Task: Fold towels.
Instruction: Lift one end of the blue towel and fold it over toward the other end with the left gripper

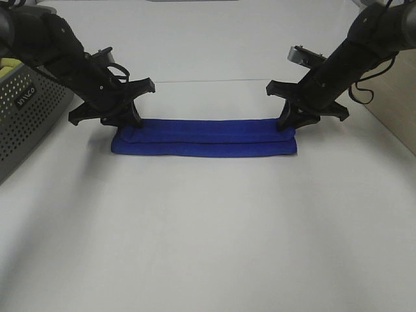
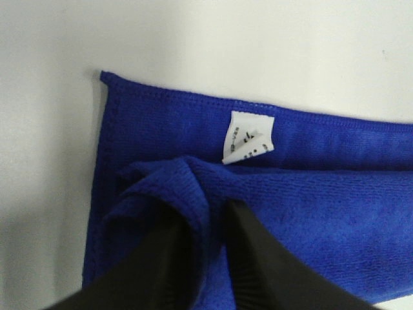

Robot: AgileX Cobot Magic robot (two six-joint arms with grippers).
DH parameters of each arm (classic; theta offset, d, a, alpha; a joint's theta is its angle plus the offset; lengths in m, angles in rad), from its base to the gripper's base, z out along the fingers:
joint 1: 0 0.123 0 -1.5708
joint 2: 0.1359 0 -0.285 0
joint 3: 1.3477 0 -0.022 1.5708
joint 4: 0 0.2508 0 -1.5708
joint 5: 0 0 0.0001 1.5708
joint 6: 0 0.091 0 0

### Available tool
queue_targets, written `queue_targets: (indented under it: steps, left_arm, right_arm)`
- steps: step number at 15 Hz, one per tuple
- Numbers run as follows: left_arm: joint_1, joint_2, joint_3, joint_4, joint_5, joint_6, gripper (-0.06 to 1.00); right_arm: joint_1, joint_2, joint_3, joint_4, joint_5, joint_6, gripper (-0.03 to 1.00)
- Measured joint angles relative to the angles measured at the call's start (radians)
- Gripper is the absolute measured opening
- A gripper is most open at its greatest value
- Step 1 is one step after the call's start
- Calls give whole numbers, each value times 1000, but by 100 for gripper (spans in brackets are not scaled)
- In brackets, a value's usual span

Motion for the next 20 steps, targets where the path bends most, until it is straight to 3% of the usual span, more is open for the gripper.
queue_targets:
  steps: [1,2,4,5,8,12,17,20]
  left_arm:
    - [0,0,0,0,0,0,35]
    - [0,-1,0,0,0,6,50]
    - [0,-12,0,13,0,17,78]
    - [0,-29,0,43,1,28,83]
    - [0,-47,-4,88,26,28,87]
    - [0,-5,-4,84,30,51,87]
    - [0,30,-5,-49,-8,197,87]
    - [0,43,-16,-77,-22,237,82]
  right_arm:
    - [0,0,0,3,9,0,37]
    - [0,0,0,18,37,1,68]
    - [0,0,0,26,61,1,83]
    - [0,-6,0,26,83,1,87]
    - [0,-45,0,18,109,1,89]
    - [0,-78,0,9,125,4,89]
    - [0,-79,0,-5,142,9,89]
    - [0,-79,0,-5,142,15,89]
